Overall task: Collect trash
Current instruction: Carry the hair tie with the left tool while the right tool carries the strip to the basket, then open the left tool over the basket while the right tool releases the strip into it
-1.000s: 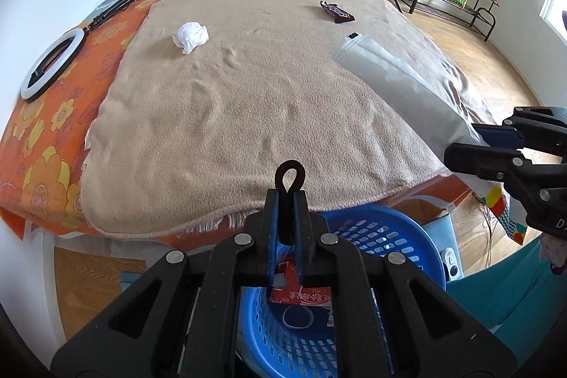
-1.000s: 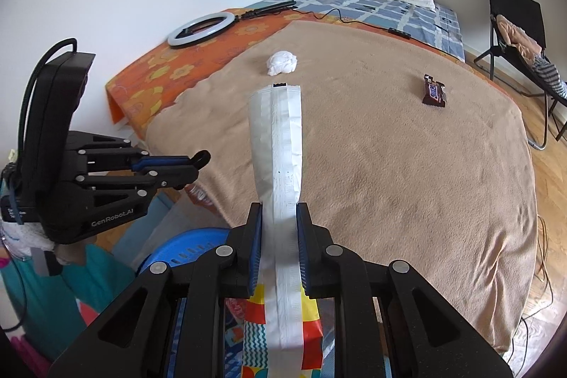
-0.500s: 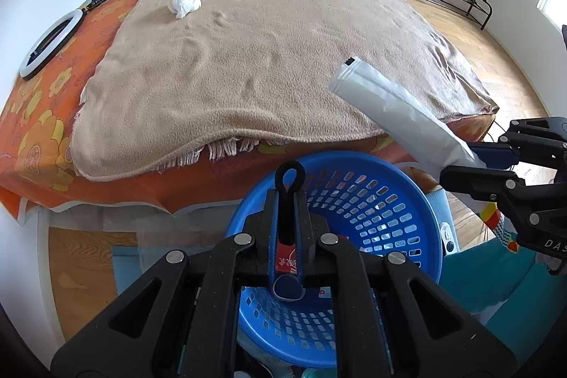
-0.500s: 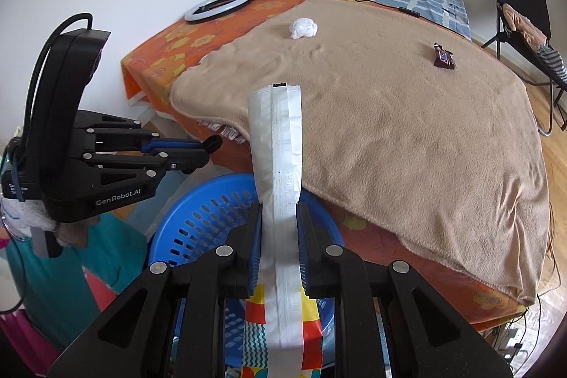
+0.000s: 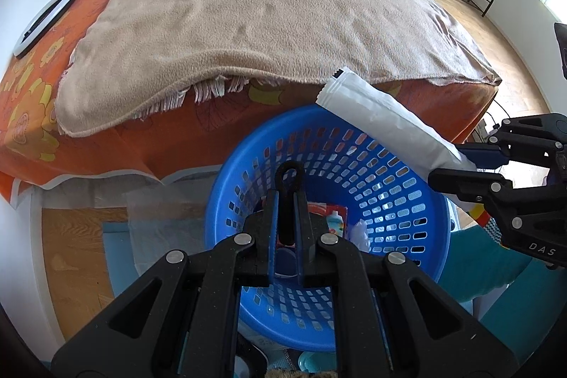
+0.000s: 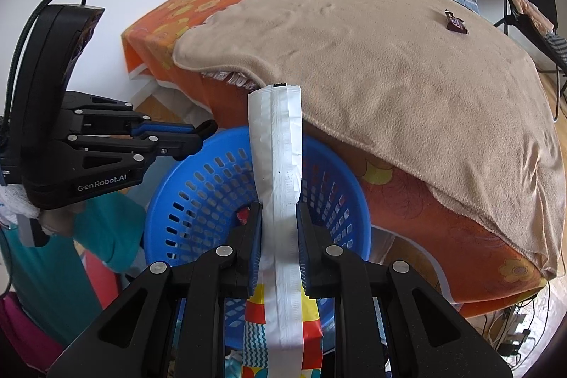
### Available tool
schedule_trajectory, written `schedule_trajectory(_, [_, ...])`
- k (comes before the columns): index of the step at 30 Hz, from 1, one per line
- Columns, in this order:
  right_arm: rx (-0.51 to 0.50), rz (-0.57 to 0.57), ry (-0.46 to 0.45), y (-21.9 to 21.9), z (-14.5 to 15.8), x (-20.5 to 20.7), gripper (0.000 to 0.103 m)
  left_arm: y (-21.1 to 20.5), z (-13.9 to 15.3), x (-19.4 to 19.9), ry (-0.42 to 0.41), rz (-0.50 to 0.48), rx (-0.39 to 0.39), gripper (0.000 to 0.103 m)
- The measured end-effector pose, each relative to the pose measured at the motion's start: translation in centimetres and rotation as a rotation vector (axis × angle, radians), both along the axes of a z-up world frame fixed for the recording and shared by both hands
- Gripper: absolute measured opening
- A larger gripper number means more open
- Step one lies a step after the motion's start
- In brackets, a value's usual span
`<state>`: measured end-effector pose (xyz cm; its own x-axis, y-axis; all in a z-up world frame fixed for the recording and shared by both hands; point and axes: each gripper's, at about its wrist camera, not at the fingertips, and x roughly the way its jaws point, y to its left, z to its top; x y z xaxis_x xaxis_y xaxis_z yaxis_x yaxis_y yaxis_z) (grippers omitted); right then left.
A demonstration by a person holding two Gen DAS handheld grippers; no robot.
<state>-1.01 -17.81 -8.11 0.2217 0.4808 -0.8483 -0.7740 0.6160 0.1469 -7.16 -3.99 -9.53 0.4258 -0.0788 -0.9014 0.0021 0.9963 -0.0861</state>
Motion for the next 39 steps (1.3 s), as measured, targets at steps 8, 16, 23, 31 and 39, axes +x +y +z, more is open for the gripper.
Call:
schedule_trajectory(8, [-0.031, 0.009, 0.025, 0.2, -1.6, -0.3, 0.016, -1.2, -1.3, -0.4, 0.042, -0.043, 0.010, 0.006])
schedule_trajectory(16, [-0.037, 0.005, 0.033, 0.2, -1.9, -0.3, 0.017, -1.1, -1.6, -0.2, 0.055, -0.042, 0.003, 0.006])
schedule_trajectory(23, [-0.041, -0.003, 0.042, 0.2, -2.2, -0.1, 0.019, -0.9, -2.0, 0.0, 0.071, -0.036, 0.004, 0.028])
schedule_trajectory(31, [-0.045, -0.017, 0.034, 0.1, -2.2, 0.0, 0.038, -0.9, -2.0, 0.0, 0.064, -0.034, 0.011, 0.041])
schedule_trajectory(39, [-0.062, -0.037, 0.008, 0.0, -2.1, 0.2, 0.051, -0.6, -1.8, 0.1, 0.049, -0.019, 0.025, 0.064])
